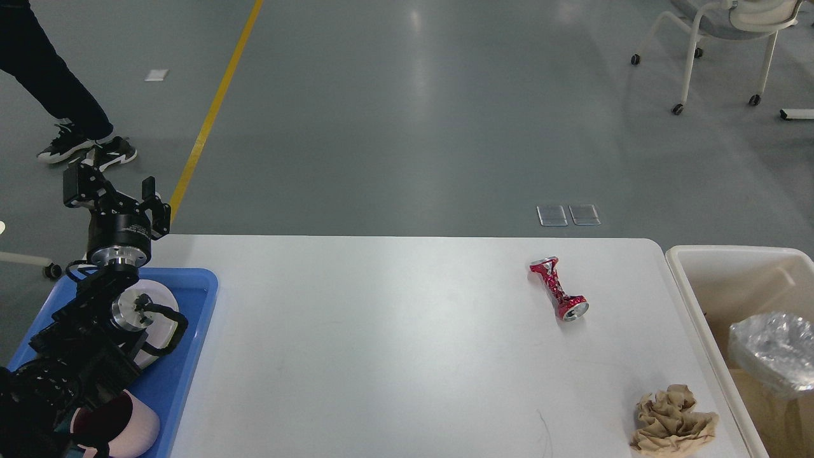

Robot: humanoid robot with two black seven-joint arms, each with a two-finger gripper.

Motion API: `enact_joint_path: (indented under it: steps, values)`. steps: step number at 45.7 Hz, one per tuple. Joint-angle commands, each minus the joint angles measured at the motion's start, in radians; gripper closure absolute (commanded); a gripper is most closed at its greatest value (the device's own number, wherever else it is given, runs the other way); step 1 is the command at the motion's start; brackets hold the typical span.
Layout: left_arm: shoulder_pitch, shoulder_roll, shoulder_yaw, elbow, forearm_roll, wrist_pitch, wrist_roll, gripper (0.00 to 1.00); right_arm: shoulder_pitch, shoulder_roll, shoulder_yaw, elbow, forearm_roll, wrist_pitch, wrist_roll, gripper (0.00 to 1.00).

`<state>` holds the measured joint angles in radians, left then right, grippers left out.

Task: Tidy desktop
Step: 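Raise the right gripper back over the table, then lower the right gripper to the red crushed can and grasp it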

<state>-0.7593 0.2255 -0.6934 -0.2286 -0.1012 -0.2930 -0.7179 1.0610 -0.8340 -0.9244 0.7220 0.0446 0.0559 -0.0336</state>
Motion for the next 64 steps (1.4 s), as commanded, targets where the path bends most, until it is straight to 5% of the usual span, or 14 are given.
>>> enact_joint_path:
  steps: [1,8,16,30,50,56,64]
  values:
    - [0.000,0.000,0.000,0.000,0.000,0.000,0.000,0.03,-0.044,0.007,0.050,0.001,0.000,-0.005,0.000,0.00]
    - [0.000,-0.001,0.000,0.000,0.000,0.000,0.000,0.03,-0.010,0.039,0.070,0.056,0.003,0.018,0.003,0.00]
    - [0.000,0.000,0.000,0.000,0.000,0.000,0.000,0.03,0.272,0.084,0.062,0.178,0.006,0.038,-0.002,0.00]
    - [0.000,0.000,0.000,0.000,0.000,0.000,0.000,0.03,0.588,0.501,-0.194,0.252,0.011,0.113,-0.023,0.00]
    - [0.000,-0.001,0.000,0.000,0.000,0.000,0.000,0.03,1.287,0.566,-0.178,0.557,0.011,0.791,-0.012,0.00]
    - [0.000,0.000,0.000,0.000,0.000,0.000,0.000,0.03,1.289,0.563,-0.180,0.559,0.012,0.724,-0.015,0.00]
    - [0.000,-0.001,0.000,0.000,0.000,0.000,0.000,0.03,1.030,0.562,-0.200,0.556,-0.005,0.346,-0.023,0.00]
